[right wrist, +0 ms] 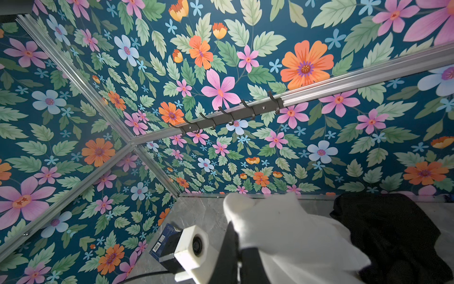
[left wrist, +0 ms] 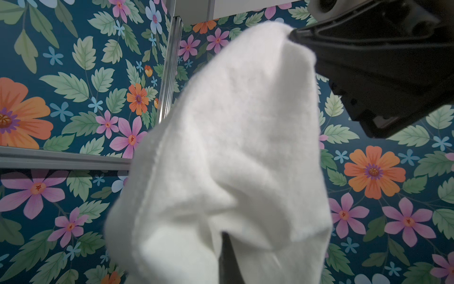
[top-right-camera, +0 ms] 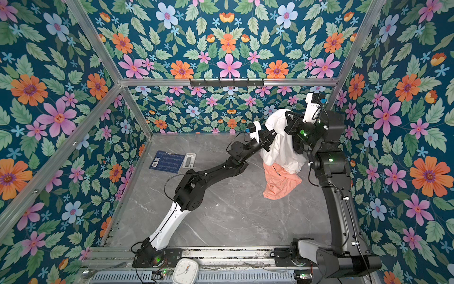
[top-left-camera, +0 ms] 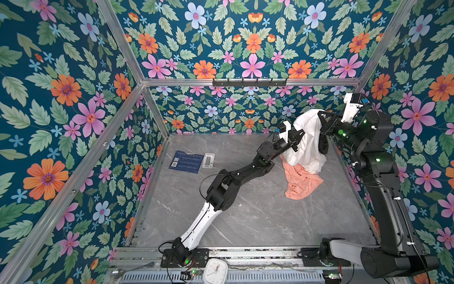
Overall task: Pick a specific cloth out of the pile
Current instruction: 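Grasp the white shirt with the left gripper beside the right gripper, then raise the white shirt high with both grippers, pulling it off the pile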
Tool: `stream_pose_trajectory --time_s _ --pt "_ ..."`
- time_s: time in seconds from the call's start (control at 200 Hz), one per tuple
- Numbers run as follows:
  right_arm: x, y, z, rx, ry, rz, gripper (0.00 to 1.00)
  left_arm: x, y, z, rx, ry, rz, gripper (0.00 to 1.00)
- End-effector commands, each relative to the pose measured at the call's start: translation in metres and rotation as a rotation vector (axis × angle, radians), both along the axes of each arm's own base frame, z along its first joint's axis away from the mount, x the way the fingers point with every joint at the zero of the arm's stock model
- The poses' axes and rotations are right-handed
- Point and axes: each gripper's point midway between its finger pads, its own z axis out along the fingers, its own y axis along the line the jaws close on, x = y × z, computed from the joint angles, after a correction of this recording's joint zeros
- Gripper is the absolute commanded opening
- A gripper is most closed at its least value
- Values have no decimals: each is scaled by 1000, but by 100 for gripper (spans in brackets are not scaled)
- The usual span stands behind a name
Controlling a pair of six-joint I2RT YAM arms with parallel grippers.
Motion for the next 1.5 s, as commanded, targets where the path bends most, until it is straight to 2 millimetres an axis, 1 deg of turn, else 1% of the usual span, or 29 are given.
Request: stream_pose_trajectory --time_s 0.0,0.305,0.635,0.705,0.86,1.04,1.235,1.395,1.495 --pt "-3 -1 18 -16 -63 -9 0 -4 5 14 -39 -33 15 0" --pt "-7 -5 36 -31 -98 -35 0 -5 8 31 -70 -50 26 0" --pt "-10 -7 63 -40 -146 -45 0 -8 14 48 -114 -69 31 0" --pt "-11 -6 71 -39 -159 -38 0 -9 16 52 -125 -77 29 0" --pt "-15 -2 80 -31 -172 -15 0 -13 19 58 -142 -88 18 0" --pt "-26 16 88 -75 -196 12 0 -19 23 64 -160 -98 5 0" --pt "-33 18 97 -72 -212 23 0 -22 25 71 -174 -108 16 0" --pt "-37 22 100 -78 -216 33 0 -27 32 86 -179 -149 52 0" --pt "-37 22 100 -77 -213 33 0 -30 35 89 -180 -161 56 0"
